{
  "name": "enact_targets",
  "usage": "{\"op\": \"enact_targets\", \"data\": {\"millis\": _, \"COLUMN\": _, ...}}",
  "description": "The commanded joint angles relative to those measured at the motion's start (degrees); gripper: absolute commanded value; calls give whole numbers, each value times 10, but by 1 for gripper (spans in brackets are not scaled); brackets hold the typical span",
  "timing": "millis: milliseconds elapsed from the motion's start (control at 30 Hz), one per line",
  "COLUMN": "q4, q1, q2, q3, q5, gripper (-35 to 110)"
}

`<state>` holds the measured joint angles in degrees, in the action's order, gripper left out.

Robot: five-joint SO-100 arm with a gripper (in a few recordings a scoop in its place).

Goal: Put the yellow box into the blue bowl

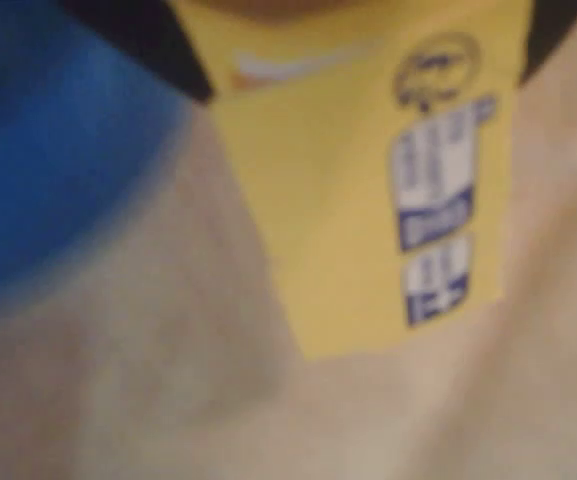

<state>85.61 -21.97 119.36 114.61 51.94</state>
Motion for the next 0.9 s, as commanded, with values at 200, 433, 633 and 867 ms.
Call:
{"op": "enact_targets", "data": {"millis": 200, "q4": -25, "q1": 95, "q2": -18, "q3": -172, "q5": -164, "gripper": 0}}
{"op": "enact_targets", "data": {"millis": 433, "q4": -11, "q1": 101, "q2": -200, "q3": -352, "q5": -269, "gripper": 0}}
{"op": "enact_targets", "data": {"millis": 633, "q4": 33, "q1": 106, "q2": -326, "q3": -505, "q5": -286, "gripper": 0}}
{"op": "enact_targets", "data": {"millis": 867, "q4": 50, "q1": 101, "q2": -442, "q3": -662, "q5": -286, "gripper": 0}}
